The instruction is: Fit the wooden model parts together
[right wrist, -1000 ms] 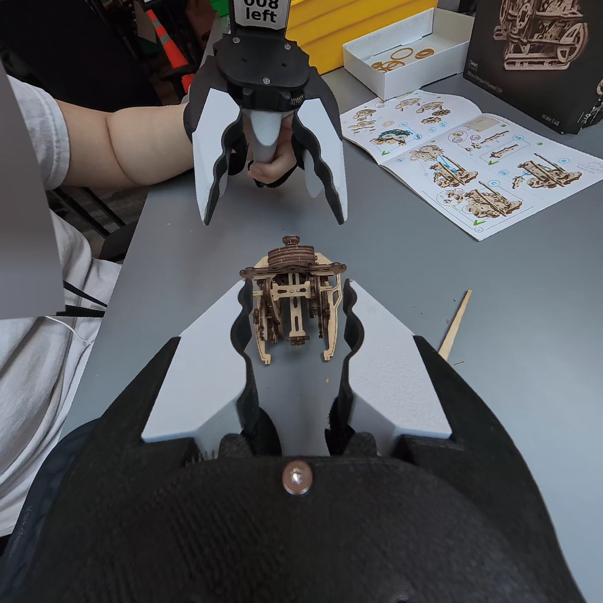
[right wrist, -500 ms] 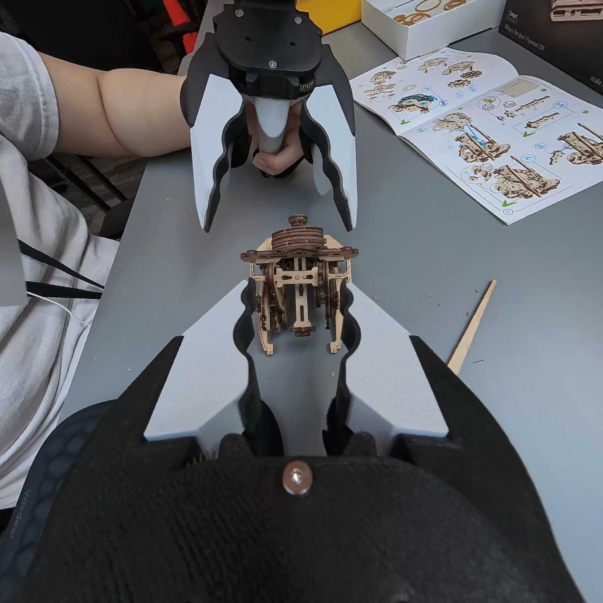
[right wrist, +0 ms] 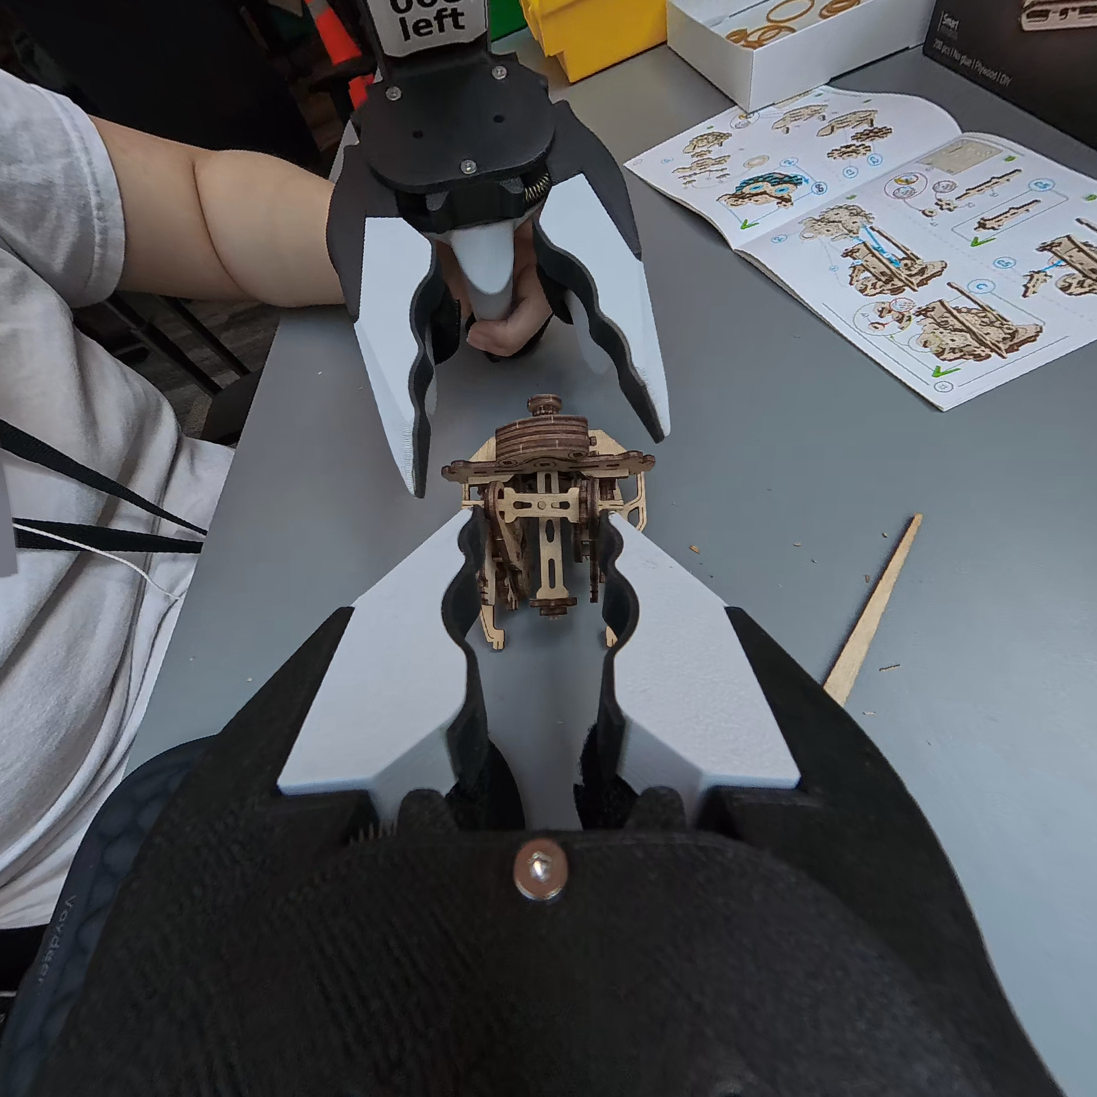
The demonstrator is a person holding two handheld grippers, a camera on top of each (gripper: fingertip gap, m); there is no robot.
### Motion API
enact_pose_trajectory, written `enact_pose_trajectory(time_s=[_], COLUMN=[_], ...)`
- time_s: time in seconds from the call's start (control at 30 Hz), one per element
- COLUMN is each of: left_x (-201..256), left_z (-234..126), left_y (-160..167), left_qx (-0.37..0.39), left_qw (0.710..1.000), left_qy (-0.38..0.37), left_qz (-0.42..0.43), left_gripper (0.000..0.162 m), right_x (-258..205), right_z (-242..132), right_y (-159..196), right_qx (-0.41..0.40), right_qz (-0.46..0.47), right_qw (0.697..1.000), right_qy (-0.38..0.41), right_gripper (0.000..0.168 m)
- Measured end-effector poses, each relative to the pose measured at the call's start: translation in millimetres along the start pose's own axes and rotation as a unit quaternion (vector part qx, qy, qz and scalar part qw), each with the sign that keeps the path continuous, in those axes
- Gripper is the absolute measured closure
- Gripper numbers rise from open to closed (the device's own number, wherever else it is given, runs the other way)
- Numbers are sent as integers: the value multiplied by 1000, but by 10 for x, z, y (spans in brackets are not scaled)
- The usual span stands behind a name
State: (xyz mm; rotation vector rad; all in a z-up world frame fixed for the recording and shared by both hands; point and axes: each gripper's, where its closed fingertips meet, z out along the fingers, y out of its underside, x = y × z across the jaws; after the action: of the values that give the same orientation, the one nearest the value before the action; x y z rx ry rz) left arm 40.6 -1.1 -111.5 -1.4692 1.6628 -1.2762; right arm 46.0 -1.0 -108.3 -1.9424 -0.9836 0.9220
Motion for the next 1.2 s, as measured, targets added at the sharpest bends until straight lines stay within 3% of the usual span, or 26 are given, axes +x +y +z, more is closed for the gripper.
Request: enact_pose_trajectory(time_s=[0.1,0.17,0.73,1.0,1.2], left_x=[18,42,78,137,155], left_z=[20,23,1,-53,-82], left_y=[26,37,53,92,109], left_qx=[-10,-13,-17,-15,-13], left_qw=[1000,1000,998,985,979], left_qy=[-3,2,5,8,13], left_qz=[12,18,52,170,201], left_gripper=[80,94,96,96,96], right_x=[-1,-1,-16,-115,-159], right_z=[-1,-3,-8,6,26], right_y=[-4,-5,-12,-50,-65], right_qx=[1,1,-1,-24,-44], right_qz=[0,0,-7,-133,-188], right_qw=[1000,1000,1000,990,979], right_qy=[0,-1,-6,44,74], right_gripper=[133,133,131,136,136])
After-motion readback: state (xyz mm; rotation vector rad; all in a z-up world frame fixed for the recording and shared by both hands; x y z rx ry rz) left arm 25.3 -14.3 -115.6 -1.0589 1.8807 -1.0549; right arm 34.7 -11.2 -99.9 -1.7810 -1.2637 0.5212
